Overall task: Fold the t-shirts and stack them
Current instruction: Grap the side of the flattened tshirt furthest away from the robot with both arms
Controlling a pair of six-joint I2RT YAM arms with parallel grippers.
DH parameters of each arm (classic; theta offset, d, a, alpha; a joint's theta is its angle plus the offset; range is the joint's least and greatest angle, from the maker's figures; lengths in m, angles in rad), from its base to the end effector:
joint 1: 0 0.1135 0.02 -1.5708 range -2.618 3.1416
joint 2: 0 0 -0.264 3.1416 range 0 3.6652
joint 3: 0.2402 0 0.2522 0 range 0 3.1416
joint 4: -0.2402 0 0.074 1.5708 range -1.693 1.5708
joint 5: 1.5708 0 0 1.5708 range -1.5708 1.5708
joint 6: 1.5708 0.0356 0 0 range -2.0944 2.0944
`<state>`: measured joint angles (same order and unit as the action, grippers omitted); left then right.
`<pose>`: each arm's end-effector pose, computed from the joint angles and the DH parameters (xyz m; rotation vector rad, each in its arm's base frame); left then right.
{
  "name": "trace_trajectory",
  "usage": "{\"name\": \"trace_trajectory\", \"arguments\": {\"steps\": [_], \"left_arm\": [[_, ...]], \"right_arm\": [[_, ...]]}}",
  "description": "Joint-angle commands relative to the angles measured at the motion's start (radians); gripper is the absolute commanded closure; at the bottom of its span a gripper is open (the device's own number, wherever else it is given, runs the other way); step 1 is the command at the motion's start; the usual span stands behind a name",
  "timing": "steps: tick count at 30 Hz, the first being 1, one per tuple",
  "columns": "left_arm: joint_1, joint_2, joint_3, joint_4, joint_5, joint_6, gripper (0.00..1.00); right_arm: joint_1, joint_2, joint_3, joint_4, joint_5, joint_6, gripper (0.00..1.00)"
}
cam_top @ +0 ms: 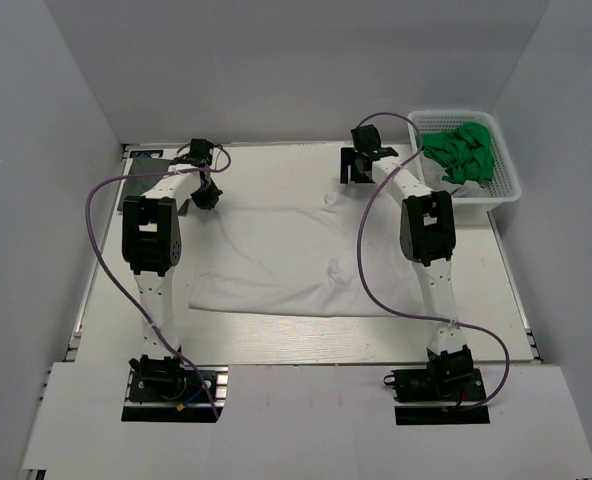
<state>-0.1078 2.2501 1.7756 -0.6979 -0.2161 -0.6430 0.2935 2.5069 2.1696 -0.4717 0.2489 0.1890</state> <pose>0.4714 -0.0433 0.1601 -0.7688 2.5813 0.0724 0.5371 0.1532 0.1671 -0.0051 2.3488 -0.0605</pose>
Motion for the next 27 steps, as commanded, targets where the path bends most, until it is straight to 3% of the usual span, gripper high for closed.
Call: {"name": "trace_trajectory", "arguments": {"steps": [1,7,10,11,13,14,21,27], "left_arm": [[-0.006,0.031,-0.05,-0.068,0.063,0.0,1.0],[-0.006,0.011,-0.059,-0.068,0.072,0.0,1.0],[-0.006,0.011,-0.05,-0.068,0.072,0.009,1.0],[-0.006,0.011,-0.05,-0.068,0.072,0.009,1.0],[-0.006,0.002,-0.039,-0.068,0.072,0.019,1.0],[-0.006,0.002,-0.039,-0.068,0.072,0.019,1.0],[-0.006,-0.034,-0.03,-0.068,0.072,0.037,1.0],[-0.015,-0.151,-0.1,-0.026,0.081,0.063,1.0]], "right_arm": [[0.01,-0.019,-0.007,-0.008,0.078,0.001,0.18],[0.012,-0.039,-0.076,0.004,0.085,0.017,0.39],[0.009,-0.026,-0.063,0.002,0.098,0.021,0.59],[0.004,-0.025,-0.057,0.002,0.098,0.024,0.73],[0.001,-0.029,-0.063,0.011,0.116,0.012,0.85],[0.002,-0.033,-0.067,0.016,0.122,0.01,0.99],[0.01,-0.146,-0.146,0.082,0.102,-0.054,1.0],[0.013,-0.37,-0.402,0.201,0.024,-0.025,1.0]]}}
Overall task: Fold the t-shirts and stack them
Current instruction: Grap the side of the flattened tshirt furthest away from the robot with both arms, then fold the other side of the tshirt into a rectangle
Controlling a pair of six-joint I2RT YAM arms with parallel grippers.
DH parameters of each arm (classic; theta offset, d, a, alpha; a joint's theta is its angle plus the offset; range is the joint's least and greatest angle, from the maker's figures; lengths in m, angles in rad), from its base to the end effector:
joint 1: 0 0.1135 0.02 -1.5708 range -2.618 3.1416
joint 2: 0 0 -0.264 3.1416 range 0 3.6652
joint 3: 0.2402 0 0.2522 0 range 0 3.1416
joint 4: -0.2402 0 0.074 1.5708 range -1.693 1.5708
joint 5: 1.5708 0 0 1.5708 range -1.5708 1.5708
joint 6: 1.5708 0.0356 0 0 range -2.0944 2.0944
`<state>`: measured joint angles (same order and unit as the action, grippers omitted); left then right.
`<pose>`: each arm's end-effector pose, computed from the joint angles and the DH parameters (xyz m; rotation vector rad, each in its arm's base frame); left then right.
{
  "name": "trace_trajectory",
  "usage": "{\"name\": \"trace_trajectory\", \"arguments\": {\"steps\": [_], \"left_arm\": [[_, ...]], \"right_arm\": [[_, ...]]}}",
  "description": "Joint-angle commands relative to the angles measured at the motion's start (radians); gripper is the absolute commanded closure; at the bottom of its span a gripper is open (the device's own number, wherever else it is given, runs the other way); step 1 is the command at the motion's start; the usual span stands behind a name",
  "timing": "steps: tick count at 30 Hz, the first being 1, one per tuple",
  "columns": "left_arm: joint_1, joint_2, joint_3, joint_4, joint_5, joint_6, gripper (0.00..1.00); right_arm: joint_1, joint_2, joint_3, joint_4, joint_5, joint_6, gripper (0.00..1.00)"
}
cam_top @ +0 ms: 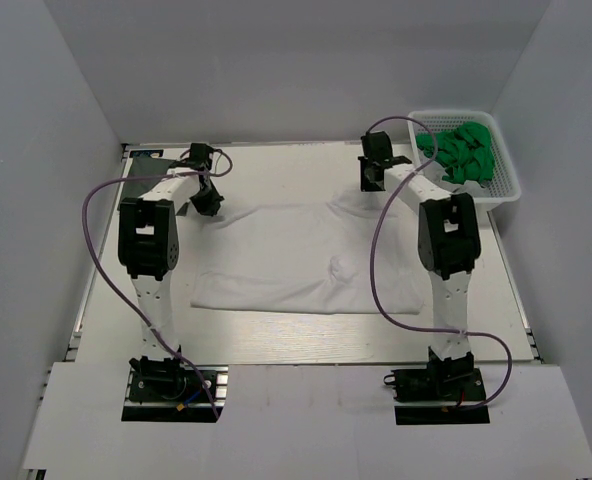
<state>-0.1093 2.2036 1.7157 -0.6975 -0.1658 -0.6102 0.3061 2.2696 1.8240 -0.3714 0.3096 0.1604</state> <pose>0.4595 -0.0445 0.1634 -0.7178 2.6277 0.0247 0.4901 0.1435 0.1855 -0.0261 2.3426 -0.1411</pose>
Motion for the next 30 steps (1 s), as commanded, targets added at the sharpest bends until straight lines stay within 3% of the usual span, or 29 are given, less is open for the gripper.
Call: {"name": "trace_trajectory", "arguments": {"steps": [1,15,30], "left_arm": [[-0.013,-0.12,-0.065,-0.016,0.022,0.039,1.0],[-0.023,-0.395,-0.3,0.11,0.035,0.105,1.0],[-0.032,-0.542,-0.469,0.102,-0.038,0.011,1.0]], "right_arm": [[0.001,-0.195,-0.11,0.117,-0.046,0.007,1.0],[0.021,-0.613,-0.635,0.192,-0.072,0.099,1.0],[0.028,-0.964,-0.945,0.241,-0.153,0.137,1.0]]}}
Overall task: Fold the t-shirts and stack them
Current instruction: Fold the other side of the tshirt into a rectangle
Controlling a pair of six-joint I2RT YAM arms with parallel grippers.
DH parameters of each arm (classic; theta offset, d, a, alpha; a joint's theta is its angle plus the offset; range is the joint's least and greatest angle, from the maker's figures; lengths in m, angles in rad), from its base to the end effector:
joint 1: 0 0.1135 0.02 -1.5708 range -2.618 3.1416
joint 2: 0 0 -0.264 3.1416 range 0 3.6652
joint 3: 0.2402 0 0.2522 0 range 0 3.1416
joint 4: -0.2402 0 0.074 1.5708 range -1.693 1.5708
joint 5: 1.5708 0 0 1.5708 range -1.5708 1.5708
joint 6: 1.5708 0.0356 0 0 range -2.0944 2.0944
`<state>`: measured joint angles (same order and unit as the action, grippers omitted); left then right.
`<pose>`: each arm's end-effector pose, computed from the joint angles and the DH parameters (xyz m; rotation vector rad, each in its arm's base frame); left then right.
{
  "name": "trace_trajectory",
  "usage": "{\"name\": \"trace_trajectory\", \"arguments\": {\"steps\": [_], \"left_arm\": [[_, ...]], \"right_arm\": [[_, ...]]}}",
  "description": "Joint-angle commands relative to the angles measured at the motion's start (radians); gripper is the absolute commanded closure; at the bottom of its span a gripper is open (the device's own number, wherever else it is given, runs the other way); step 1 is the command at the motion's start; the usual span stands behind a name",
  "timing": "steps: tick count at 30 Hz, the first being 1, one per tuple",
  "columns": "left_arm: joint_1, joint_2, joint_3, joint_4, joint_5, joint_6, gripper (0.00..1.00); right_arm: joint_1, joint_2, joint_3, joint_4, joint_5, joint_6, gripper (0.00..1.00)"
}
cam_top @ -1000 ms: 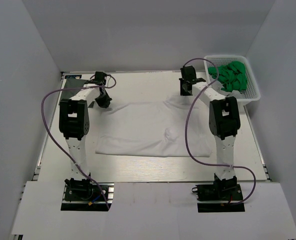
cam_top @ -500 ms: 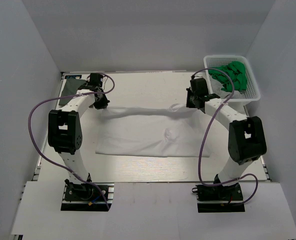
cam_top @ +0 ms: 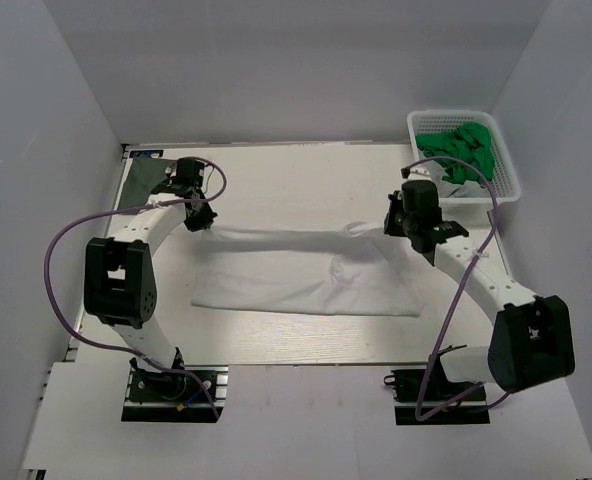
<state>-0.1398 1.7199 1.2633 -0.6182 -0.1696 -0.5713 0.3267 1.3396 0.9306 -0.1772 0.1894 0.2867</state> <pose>0.3548 -0.0439 0.2245 -0.6158 2.5465 -0.0222 0.2852 0.0896 0.2678 0.0664 2.1481 0.1532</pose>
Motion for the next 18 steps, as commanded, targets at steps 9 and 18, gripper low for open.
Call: {"name": "trace_trajectory", "arguments": {"steps": [9,18], "left_arm": [[-0.001,-0.095,-0.051,0.005,-0.068,-0.067,1.0],[-0.001,-0.105,-0.085,-0.005,-0.099,-0.085,1.0]], "right_arm": [[0.026,-0.151,-0.171,0.019,-0.031,0.008,1.0],[0.049,-0.224,-0.26,0.012,-0.061,0.052,1.0]]}}
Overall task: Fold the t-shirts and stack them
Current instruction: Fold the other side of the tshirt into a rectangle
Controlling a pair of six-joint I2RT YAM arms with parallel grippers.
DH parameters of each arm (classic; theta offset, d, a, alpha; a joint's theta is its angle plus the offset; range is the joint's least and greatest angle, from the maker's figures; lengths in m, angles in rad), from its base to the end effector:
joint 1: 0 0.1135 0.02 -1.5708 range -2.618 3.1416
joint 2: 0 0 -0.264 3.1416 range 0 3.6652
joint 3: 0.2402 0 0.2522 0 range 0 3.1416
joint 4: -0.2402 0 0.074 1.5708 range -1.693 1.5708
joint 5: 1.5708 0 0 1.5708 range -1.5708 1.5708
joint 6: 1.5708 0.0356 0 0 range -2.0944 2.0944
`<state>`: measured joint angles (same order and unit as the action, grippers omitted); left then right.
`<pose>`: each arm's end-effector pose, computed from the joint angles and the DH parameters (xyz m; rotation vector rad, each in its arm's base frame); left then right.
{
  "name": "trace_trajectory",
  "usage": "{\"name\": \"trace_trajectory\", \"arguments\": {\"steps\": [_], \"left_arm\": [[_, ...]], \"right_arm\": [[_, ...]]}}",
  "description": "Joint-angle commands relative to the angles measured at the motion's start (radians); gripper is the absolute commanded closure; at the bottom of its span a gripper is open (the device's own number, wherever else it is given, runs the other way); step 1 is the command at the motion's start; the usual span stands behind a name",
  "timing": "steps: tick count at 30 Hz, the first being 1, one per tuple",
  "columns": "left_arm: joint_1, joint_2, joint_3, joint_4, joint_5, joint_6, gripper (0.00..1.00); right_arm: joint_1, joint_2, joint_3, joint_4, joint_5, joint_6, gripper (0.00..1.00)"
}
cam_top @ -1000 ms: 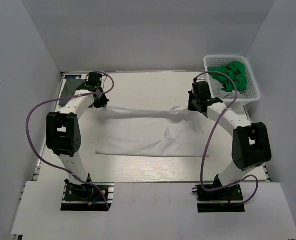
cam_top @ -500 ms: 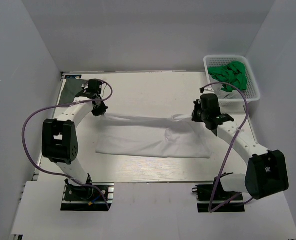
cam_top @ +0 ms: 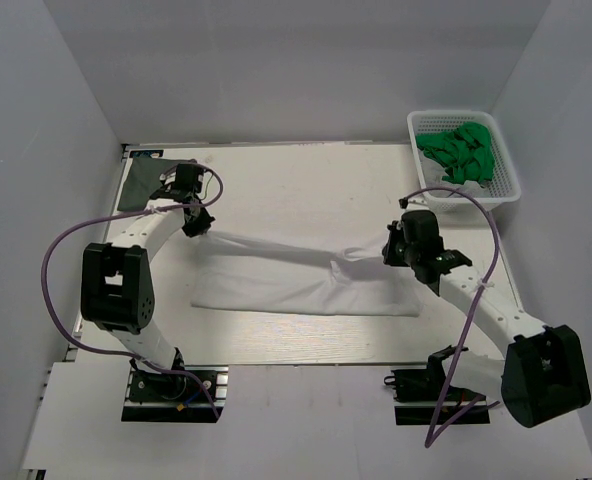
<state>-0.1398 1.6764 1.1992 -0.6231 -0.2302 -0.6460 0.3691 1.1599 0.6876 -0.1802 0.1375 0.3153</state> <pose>0.3400 -0.0396 0.2200 -0.7267 2.5195 0.0394 0.2319 0.0845 0.2312 0.0159 2.2253 0.2247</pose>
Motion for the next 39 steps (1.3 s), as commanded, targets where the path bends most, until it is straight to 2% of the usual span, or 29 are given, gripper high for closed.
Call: {"name": "trace_trajectory", "arguments": {"steps": [1,10,12,13,14,15,16,17,20,23,24,25,26,27,28,30,34,39], "left_arm": [[-0.001,-0.07,-0.033,0.0,-0.038,-0.011,1.0],[-0.001,-0.081,-0.154,0.042,-0.017,-0.084,0.98],[-0.001,-0.081,-0.164,0.014,-0.043,-0.095,0.85],[-0.001,-0.081,-0.164,-0.037,-0.055,-0.122,0.76],[-0.001,-0.092,-0.15,-0.079,-0.087,-0.139,0.47],[-0.001,-0.102,-0.117,-0.128,-0.104,-0.156,0.27],[-0.001,-0.103,-0.096,-0.182,-0.13,-0.202,0.04],[-0.001,-0.115,-0.076,-0.29,-0.197,-0.23,0.0],[0.017,-0.127,0.017,-0.426,-0.259,-0.277,0.0],[0.002,-0.127,0.112,-0.426,-0.242,-0.239,0.0],[0.002,-0.127,0.14,-0.374,-0.197,-0.204,0.0],[0.002,-0.116,0.14,-0.338,-0.148,-0.173,0.0],[0.002,-0.116,0.14,-0.29,-0.035,-0.14,0.0],[0.002,-0.116,0.119,-0.192,0.018,-0.094,0.0],[0.002,-0.106,0.106,-0.15,0.129,-0.084,0.0],[-0.021,-0.095,0.07,-0.039,0.243,-0.066,0.0],[-0.046,-0.034,0.051,0.0,0.314,-0.066,0.0],[-0.066,0.037,-0.039,0.0,0.27,-0.066,0.0]], "right_arm": [[0.008,-0.048,-0.022,0.013,-0.012,0.024,1.0],[0.031,-0.016,-0.152,0.03,-0.032,0.048,0.99],[0.037,-0.017,-0.171,0.01,-0.068,0.05,0.81],[0.039,-0.019,-0.172,-0.004,-0.09,0.053,0.66],[0.042,-0.031,-0.177,-0.055,-0.099,0.054,0.5],[0.047,-0.04,-0.174,-0.08,-0.117,0.064,0.34],[0.047,-0.049,-0.172,-0.102,-0.124,0.065,0.1],[0.048,-0.093,-0.166,-0.155,-0.127,0.068,0.1],[0.045,-0.191,-0.128,-0.245,-0.168,0.065,0.1],[0.045,-0.223,-0.04,-0.248,-0.165,0.038,0.1],[0.045,-0.206,-0.022,-0.242,-0.192,0.034,0.1],[0.047,-0.192,0.019,-0.196,-0.216,0.03,0.1],[0.045,-0.18,0.029,-0.173,-0.29,0.027,0.1],[0.047,-0.127,0.038,-0.122,-0.326,0.031,0.1],[0.047,-0.103,0.044,-0.07,-0.352,0.034,0.1],[0.056,-0.007,0.061,0.0,-0.461,0.068,0.1],[0.068,0.124,0.069,0.025,-0.527,0.083,0.1],[0.07,0.19,0.017,-0.033,-0.452,0.113,0.1]]}}
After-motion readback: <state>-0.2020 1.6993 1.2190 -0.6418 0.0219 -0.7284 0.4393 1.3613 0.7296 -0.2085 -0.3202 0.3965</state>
